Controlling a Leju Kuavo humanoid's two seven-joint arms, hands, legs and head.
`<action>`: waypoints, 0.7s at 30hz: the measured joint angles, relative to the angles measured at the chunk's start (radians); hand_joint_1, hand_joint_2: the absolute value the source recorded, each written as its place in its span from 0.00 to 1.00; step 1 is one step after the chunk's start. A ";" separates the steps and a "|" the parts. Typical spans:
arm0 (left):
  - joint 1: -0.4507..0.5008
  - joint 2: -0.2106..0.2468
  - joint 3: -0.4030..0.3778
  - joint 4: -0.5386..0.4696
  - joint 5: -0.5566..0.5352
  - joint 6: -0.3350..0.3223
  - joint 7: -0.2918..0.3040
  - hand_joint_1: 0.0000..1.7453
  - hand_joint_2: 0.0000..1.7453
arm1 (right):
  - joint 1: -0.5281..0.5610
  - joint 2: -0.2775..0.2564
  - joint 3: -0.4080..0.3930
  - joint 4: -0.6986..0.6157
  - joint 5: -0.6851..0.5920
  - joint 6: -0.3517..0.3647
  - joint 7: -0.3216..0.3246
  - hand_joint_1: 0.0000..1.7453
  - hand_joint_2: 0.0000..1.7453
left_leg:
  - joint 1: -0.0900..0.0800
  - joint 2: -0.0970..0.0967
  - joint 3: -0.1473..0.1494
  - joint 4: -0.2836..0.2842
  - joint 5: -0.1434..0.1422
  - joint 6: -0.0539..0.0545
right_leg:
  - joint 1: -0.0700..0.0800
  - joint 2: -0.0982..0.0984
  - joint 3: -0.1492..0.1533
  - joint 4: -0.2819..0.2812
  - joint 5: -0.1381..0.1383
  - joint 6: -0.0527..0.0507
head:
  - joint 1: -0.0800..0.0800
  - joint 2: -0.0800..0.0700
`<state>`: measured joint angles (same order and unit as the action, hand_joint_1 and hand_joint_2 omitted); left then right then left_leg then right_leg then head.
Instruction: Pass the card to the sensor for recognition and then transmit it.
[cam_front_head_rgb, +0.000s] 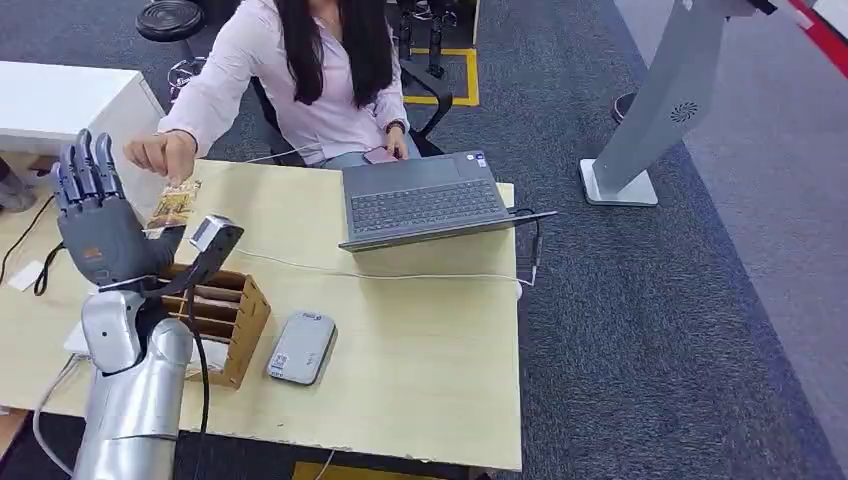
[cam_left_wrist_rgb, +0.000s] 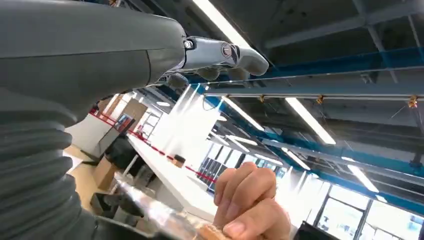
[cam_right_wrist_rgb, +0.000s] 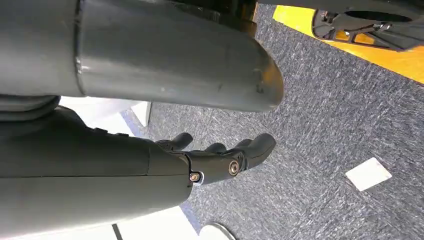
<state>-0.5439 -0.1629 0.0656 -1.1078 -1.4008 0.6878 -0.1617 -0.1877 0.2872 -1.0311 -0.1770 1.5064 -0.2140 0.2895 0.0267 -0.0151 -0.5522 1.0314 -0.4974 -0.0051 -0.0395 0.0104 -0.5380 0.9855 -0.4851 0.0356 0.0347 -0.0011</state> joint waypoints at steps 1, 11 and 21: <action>0.000 0.001 -0.002 0.003 0.003 0.000 0.000 1.00 1.00 | 0.000 0.000 0.000 0.000 0.000 0.000 -0.002 0.00 0.00 | 0.000 0.000 0.000 0.000 0.000 0.000 | 0.000 0.000 0.000 0.000 0.000 0.000 | 0.000 0.000; -0.001 0.011 -0.027 0.024 0.042 0.001 -0.023 1.00 1.00 | 0.000 0.000 0.000 0.000 0.001 0.005 -0.009 0.00 0.00 | 0.000 0.000 -0.001 0.000 0.000 0.000 | 0.000 0.000 -0.001 0.000 0.000 0.000 | 0.000 0.000; 0.000 0.012 -0.069 0.056 0.081 0.002 -0.059 1.00 1.00 | 0.000 0.000 0.000 0.000 -0.002 0.000 -0.012 0.00 0.00 | 0.000 0.000 -0.001 0.000 0.000 0.000 | 0.000 0.000 -0.001 0.000 0.000 0.000 | 0.000 0.000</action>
<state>-0.5438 -0.1511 -0.0031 -1.0517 -1.3199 0.6897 -0.2205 -0.1874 0.2873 -1.0315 -0.1770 1.5045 -0.2140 0.2773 0.0267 -0.0148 -0.5533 1.0314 -0.4974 -0.0050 -0.0395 0.0104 -0.5389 0.9855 -0.4850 0.0356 0.0347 -0.0011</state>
